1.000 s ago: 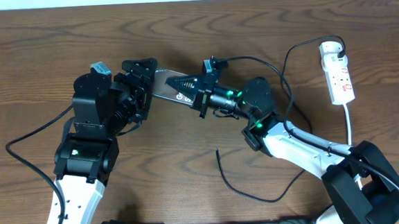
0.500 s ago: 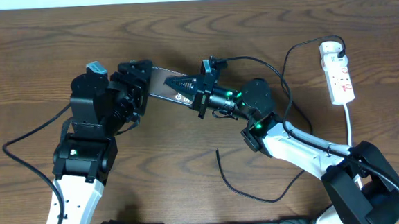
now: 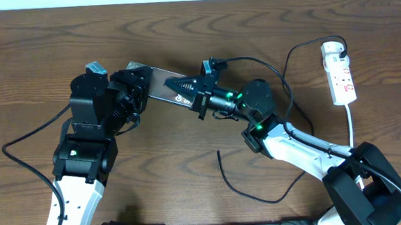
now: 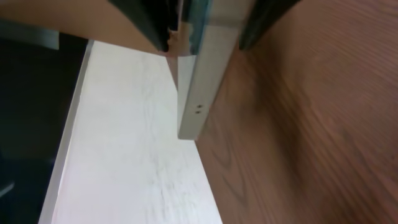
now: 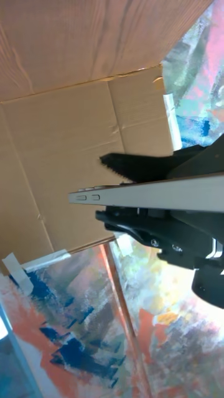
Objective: Plug charger to phone and switch on socket
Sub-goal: 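Rotate the phone with both grippers, turning its bottom edge toward the right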
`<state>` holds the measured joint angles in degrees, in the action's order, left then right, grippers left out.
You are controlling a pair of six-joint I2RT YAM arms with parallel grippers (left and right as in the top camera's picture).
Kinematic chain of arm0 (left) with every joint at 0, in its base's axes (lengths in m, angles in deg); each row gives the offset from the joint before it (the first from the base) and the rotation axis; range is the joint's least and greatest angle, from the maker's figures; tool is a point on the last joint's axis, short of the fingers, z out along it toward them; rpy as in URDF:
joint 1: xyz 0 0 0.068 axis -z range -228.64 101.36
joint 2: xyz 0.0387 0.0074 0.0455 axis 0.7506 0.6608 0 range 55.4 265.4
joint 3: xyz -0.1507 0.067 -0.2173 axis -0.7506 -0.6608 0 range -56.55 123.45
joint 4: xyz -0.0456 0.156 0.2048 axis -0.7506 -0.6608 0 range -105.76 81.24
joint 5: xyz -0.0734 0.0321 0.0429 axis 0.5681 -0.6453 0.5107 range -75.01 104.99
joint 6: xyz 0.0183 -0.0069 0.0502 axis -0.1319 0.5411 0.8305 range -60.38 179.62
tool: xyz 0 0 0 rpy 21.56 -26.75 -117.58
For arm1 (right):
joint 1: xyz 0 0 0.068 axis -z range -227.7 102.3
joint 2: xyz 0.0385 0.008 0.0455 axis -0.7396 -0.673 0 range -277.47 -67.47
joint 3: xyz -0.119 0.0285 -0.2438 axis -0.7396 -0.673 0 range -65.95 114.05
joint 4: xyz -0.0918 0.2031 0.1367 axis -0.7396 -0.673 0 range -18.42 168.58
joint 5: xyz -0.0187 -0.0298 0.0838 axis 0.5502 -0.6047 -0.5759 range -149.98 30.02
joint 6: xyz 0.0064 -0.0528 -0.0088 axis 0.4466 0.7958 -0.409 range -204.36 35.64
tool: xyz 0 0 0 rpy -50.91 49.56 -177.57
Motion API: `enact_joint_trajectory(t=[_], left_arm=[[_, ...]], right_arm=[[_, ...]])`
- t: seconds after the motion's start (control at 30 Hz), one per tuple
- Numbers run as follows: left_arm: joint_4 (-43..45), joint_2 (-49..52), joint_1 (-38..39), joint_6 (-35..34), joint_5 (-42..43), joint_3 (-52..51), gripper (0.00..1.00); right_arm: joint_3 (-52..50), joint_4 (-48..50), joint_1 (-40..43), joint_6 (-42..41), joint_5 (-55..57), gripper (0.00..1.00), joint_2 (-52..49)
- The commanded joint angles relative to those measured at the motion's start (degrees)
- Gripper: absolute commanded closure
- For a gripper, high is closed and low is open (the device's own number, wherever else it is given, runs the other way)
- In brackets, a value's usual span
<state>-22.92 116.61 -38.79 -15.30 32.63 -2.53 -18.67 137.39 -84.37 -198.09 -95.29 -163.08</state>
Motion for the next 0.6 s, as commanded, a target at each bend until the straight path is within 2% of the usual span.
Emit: enact_joint_trajectory(t=[0.0, 0.1, 0.23, 0.57], left_arm=[[0.2, 0.2, -0.3, 0.8, -0.3, 0.3, 0.77], [0.2, 0.2, -0.3, 0.8, -0.3, 0.3, 0.85], [0.2, 0.2, -0.3, 0.8, -0.3, 0.3, 0.91], [0.2, 0.2, -0.3, 0.8, -0.3, 0.3, 0.92]], right_arm=[[1.4, 1.0, -1.4, -0.4, -0.2, 0.99, 0.8], [1.4, 1.0, -1.5, -0.4, -0.2, 0.99, 0.8], [1.4, 1.0, -1.5, -0.4, -0.2, 0.99, 0.8], [1.4, 1.0, -1.7, -0.4, -0.2, 0.99, 0.8]])
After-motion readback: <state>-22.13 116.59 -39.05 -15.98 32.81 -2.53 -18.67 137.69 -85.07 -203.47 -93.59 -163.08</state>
